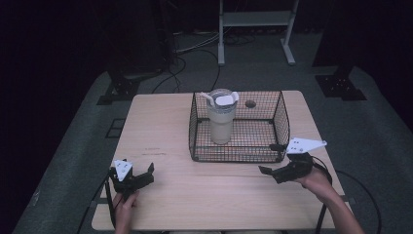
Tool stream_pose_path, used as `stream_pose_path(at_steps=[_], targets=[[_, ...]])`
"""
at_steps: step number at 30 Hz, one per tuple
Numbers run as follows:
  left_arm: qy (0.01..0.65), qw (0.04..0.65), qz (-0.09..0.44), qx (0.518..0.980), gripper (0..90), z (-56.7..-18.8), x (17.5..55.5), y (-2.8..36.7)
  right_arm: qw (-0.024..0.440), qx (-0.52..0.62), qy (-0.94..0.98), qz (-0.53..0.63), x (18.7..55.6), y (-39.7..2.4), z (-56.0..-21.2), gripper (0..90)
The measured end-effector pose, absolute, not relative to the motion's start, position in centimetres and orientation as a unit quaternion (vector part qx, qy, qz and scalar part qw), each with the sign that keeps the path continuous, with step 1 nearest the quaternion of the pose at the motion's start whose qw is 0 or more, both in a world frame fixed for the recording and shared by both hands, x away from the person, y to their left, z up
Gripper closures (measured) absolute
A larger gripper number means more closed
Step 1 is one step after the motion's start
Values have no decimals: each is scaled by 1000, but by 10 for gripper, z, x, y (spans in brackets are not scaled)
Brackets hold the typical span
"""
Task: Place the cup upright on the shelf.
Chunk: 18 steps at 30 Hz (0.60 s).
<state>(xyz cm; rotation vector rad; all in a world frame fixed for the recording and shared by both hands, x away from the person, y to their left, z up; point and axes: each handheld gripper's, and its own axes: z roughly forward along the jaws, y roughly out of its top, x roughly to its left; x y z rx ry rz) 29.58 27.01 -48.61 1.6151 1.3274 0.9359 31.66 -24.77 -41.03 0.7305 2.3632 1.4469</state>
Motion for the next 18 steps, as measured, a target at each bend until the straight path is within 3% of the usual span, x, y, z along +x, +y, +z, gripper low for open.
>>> stream_pose_path(at_steps=[18], targets=[[529, 413, 372, 642, 0, -486, 296, 270, 128, 273, 813, 498, 298, -261, -441, 87]])
